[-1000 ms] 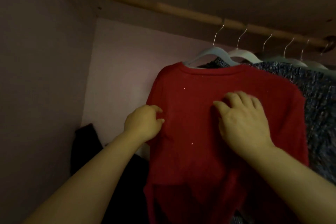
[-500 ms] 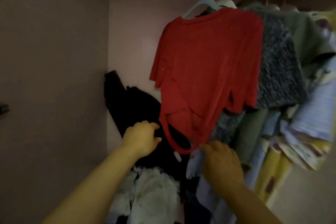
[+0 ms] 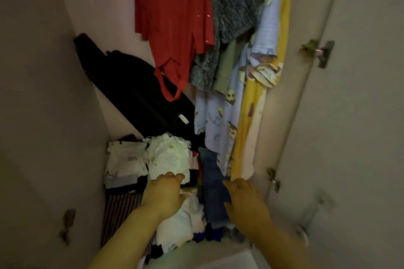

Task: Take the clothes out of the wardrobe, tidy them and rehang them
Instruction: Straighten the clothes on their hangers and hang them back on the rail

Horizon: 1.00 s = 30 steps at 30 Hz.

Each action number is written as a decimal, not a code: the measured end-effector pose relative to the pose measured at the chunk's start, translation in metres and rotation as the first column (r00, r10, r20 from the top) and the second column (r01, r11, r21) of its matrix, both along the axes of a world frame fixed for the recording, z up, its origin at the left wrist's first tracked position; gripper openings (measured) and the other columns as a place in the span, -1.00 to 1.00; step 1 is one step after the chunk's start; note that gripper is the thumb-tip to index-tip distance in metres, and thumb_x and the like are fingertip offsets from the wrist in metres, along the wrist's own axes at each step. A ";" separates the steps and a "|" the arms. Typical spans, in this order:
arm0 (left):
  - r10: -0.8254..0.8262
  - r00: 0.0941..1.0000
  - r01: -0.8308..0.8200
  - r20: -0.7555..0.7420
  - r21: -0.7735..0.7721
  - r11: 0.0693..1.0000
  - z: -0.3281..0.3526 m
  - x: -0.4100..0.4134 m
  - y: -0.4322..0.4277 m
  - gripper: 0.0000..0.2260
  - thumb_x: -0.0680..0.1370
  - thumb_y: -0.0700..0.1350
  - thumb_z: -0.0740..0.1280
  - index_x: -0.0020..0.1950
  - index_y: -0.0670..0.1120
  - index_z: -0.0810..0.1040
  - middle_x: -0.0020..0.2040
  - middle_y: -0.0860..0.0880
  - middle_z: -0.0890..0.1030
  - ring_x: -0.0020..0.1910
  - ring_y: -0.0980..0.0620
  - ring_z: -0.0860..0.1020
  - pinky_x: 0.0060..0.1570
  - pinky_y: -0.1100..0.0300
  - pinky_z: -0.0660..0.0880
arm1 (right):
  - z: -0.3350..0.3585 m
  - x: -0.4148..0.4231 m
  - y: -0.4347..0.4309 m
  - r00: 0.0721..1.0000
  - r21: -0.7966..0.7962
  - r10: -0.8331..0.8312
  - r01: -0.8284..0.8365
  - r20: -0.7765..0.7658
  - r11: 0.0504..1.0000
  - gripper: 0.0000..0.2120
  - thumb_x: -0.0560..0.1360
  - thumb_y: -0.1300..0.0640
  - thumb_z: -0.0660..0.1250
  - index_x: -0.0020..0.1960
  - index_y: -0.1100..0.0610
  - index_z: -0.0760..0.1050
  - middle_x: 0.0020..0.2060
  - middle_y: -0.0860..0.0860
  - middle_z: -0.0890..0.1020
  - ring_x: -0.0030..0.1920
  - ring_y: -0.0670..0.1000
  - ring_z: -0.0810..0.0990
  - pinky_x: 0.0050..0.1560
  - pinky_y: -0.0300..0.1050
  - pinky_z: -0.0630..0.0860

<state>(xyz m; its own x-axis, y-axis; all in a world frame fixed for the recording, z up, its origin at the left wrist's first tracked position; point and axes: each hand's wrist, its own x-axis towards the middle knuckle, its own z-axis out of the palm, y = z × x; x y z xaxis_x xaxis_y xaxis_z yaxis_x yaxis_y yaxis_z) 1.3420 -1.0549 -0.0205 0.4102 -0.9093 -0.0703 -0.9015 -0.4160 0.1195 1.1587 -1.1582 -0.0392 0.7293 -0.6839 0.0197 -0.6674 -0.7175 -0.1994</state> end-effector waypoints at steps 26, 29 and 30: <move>-0.983 0.097 0.994 -0.158 0.071 0.087 -0.082 -0.419 0.360 -0.53 0.58 0.11 0.16 0.47 0.04 0.19 0.38 0.02 0.35 0.31 0.01 0.35 0.25 0.17 0.27 | -0.070 -0.362 0.636 0.043 0.168 -0.982 0.986 -0.185 0.012 -0.50 0.57 0.04 0.19 0.47 -0.01 0.17 0.34 0.01 0.34 0.32 0.09 0.32 0.31 -0.06 0.28; -0.979 -0.134 0.988 -0.154 0.060 -0.145 -0.080 -0.476 0.451 -0.53 0.58 0.11 0.17 0.47 0.05 0.20 0.37 0.02 0.37 0.31 0.00 0.36 0.25 0.17 0.28 | -0.067 -0.378 0.747 -0.167 0.152 -0.972 0.969 -0.167 -0.193 -0.49 0.56 0.05 0.19 0.48 -0.01 0.17 0.34 0.01 0.34 0.32 0.08 0.32 0.30 -0.06 0.28; -0.966 -0.207 0.974 -0.153 0.059 -0.218 -0.079 -0.493 0.485 -0.52 0.58 0.12 0.16 0.47 0.05 0.19 0.38 0.02 0.36 0.31 0.00 0.36 0.25 0.16 0.27 | -0.067 -0.381 0.786 -0.232 0.140 -0.959 0.957 -0.164 -0.256 -0.49 0.55 0.05 0.19 0.48 0.00 0.18 0.34 0.02 0.35 0.32 0.08 0.32 0.30 -0.06 0.28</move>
